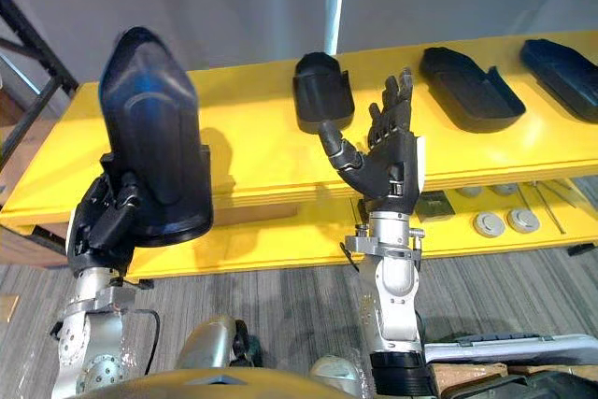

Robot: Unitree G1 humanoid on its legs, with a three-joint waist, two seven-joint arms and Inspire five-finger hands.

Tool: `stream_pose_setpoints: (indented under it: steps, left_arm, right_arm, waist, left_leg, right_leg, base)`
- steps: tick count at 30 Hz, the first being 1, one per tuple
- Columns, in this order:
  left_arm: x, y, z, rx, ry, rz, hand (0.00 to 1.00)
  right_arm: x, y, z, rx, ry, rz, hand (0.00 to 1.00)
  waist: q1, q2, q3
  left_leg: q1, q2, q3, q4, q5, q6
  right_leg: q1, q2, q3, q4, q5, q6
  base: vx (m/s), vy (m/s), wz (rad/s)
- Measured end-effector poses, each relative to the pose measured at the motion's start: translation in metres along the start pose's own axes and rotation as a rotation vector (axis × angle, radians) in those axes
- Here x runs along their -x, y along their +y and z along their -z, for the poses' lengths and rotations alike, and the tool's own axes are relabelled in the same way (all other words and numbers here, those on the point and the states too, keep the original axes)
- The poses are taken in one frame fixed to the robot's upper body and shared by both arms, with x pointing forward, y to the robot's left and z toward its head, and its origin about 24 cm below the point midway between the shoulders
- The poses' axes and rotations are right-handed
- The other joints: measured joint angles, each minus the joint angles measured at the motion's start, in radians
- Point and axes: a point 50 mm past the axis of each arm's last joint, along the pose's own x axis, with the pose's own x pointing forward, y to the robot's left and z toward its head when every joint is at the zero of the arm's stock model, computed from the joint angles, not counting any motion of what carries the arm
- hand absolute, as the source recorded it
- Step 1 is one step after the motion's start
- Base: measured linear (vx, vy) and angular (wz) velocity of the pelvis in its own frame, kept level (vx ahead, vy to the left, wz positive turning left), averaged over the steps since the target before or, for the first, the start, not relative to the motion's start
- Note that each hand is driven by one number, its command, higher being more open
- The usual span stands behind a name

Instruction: Walk over and take three plastic housings, then place them on the shelf

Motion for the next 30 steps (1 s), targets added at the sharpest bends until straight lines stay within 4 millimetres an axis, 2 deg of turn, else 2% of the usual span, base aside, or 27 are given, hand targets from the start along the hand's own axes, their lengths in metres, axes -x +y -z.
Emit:
stream_pose_setpoints:
  steps: [1, 3, 4, 5, 7, 10, 13, 17, 21, 26, 30]
  left_arm:
    - [-0.001, -0.002, 0.0, 0.006, -0.005, 0.02, 0.0]
    - [-0.004, -0.015, 0.005, 0.022, 0.011, 0.082, 0.0]
    - [-0.004, -0.017, 0.008, 0.027, 0.02, 0.095, 0.0]
    - [-0.005, -0.021, 0.011, 0.031, 0.036, 0.122, 0.0]
    - [-0.005, -0.024, 0.015, 0.02, 0.06, 0.144, 0.0]
    - [-0.003, -0.02, 0.016, -0.037, 0.087, 0.15, 0.0]
    - [0.002, -0.002, 0.009, -0.071, 0.077, 0.083, 0.0]
    - [0.003, 0.003, 0.005, -0.081, 0.058, 0.05, 0.0]
    - [-0.002, -0.007, -0.008, -0.052, -0.036, 0.034, 0.0]
    - [-0.005, -0.006, -0.035, -0.035, -0.198, -0.067, 0.0]
    - [-0.01, 0.0, -0.051, -0.029, -0.31, -0.143, 0.0]
  right_arm:
    - [0.0, -0.001, 0.0, 0.003, 0.001, 0.005, 1.0]
    - [0.003, -0.004, 0.006, 0.008, 0.033, 0.027, 1.0]
    - [0.004, -0.005, 0.009, 0.013, 0.044, 0.031, 1.0]
    - [0.008, -0.006, 0.011, 0.01, 0.059, 0.046, 1.0]
    - [0.009, -0.004, 0.012, 0.007, 0.062, 0.055, 1.0]
    - [0.012, -0.006, 0.013, 0.002, 0.069, 0.072, 1.0]
    - [0.02, -0.003, 0.016, -0.009, 0.102, 0.066, 1.0]
    - [0.022, -0.007, 0.016, 0.016, 0.106, 0.069, 1.0]
    - [0.015, -0.011, 0.012, 0.043, 0.077, 0.078, 1.0]
    - [0.01, -0.005, 0.01, 0.076, 0.06, 0.052, 1.0]
    - [0.019, -0.008, 0.017, 0.141, 0.151, 0.137, 1.0]
  waist:
    - [-0.008, -0.003, -0.001]
    - [-0.027, 0.0, -0.002]
    - [-0.026, -0.006, 0.0]
    - [-0.033, -0.026, -0.001]
    - [-0.036, -0.045, -0.004]
    - [-0.033, -0.048, -0.005]
    - [-0.025, -0.059, -0.012]
    - [-0.032, -0.061, -0.02]
    - [-0.036, -0.061, -0.023]
    - [-0.036, -0.06, -0.025]
    - [-0.037, -0.061, -0.048]
  left_leg:
    - [0.023, -0.011, -0.008, -0.079, -0.013, 0.004]
    - [0.08, 0.018, -0.039, -0.248, 0.028, 0.003]
    - [0.094, 0.006, -0.045, -0.265, 0.027, 0.004]
    - [0.101, -0.015, -0.042, -0.278, 0.029, 0.007]
    - [0.141, -0.049, -0.039, -0.333, 0.034, 0.013]
    - [0.198, -0.079, -0.025, -0.393, 0.044, 0.028]
    - [0.207, -0.076, -0.006, -0.408, 0.046, 0.029]
    - [0.183, -0.077, -0.02, -0.424, 0.064, 0.028]
    - [0.131, -0.075, -0.054, -0.417, 0.085, 0.027]
    - [0.135, -0.077, -0.051, -0.419, 0.089, 0.03]
    - [0.156, -0.08, -0.048, -0.455, 0.102, 0.027]
  right_leg:
    - [-0.017, -0.006, 0.002, 0.001, 0.002, 0.002]
    - [-0.043, -0.014, 0.005, 0.025, 0.0, 0.008]
    - [-0.044, -0.021, 0.01, 0.028, 0.0, 0.015]
    - [-0.048, -0.043, 0.01, 0.038, 0.0, 0.02]
    - [-0.05, -0.075, 0.01, 0.06, -0.007, 0.033]
    - [-0.031, -0.103, 0.003, 0.068, -0.004, 0.061]
    - [-0.03, -0.099, -0.006, 0.043, 0.006, 0.075]
    - [-0.025, -0.097, -0.05, 0.001, 0.013, 0.086]
    - [-0.047, -0.09, -0.094, 0.0, 0.023, 0.078]
    - [-0.043, -0.093, -0.096, -0.002, 0.031, 0.08]
    - [-0.034, -0.094, -0.099, -0.006, 0.031, 0.08]
  base:
    - [0.12, 0.063, 0.1]
    - [0.1, 0.109, 0.06]
    - [0.1, 0.165, -0.04]
    - [0.09, 0.189, -0.06]
    - [0.08, 0.185, -0.06]
    - [0.02, 0.107, -0.1]
    - [-0.02, 0.035, -0.18]
    - [-0.06, -0.023, 0.12]
    - [-0.06, -0.018, 0.31]
    - [-0.01, 0.006, 0.01]
    - [0.0, 0.005, -0.01]
